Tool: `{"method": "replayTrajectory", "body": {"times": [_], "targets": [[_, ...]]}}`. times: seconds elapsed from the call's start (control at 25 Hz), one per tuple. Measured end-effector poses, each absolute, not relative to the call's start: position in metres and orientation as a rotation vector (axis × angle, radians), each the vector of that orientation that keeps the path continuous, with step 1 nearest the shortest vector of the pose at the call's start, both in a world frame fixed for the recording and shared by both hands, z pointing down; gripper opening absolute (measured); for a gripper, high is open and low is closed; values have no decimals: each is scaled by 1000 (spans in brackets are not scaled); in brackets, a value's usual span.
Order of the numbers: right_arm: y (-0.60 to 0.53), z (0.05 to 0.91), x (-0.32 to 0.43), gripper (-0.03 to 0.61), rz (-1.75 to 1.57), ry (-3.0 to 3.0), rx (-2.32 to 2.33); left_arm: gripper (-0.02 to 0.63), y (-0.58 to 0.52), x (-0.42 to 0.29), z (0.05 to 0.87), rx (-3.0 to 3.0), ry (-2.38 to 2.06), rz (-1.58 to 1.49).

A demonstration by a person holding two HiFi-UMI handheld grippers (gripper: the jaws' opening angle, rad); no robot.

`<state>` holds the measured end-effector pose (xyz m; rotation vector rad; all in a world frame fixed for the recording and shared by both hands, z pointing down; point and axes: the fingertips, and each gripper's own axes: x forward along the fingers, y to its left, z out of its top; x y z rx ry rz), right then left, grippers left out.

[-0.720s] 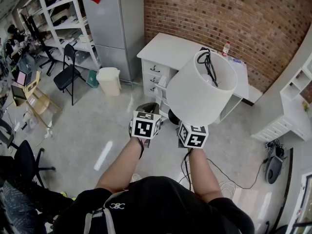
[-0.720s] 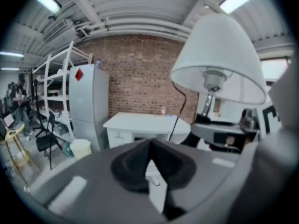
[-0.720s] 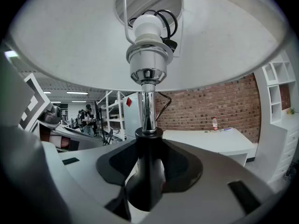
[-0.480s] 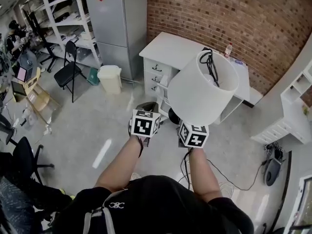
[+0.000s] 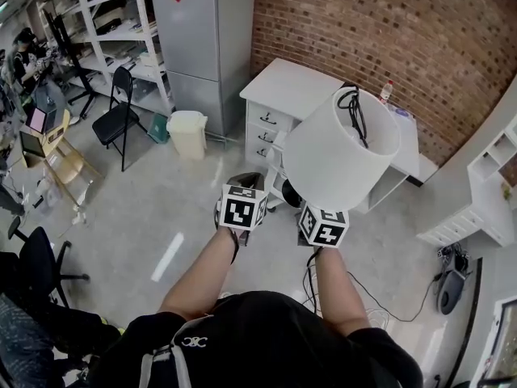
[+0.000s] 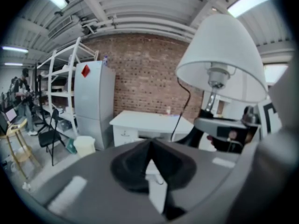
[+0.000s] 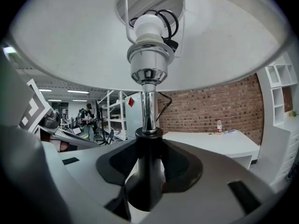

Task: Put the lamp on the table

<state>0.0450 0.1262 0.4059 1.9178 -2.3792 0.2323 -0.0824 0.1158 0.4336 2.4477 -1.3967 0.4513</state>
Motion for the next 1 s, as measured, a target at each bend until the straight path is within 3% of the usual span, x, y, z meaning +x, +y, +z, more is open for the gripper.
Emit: {"method": "replayTrajectory", "body": {"times": [0.6, 1.0], "targets": [[101, 414, -25, 146, 253, -2339, 1997, 2, 89, -159, 457, 2468, -1323, 476], [67, 417, -33, 146, 255, -2316, 2015, 2, 61, -180, 471, 2447, -1320, 499]]}}
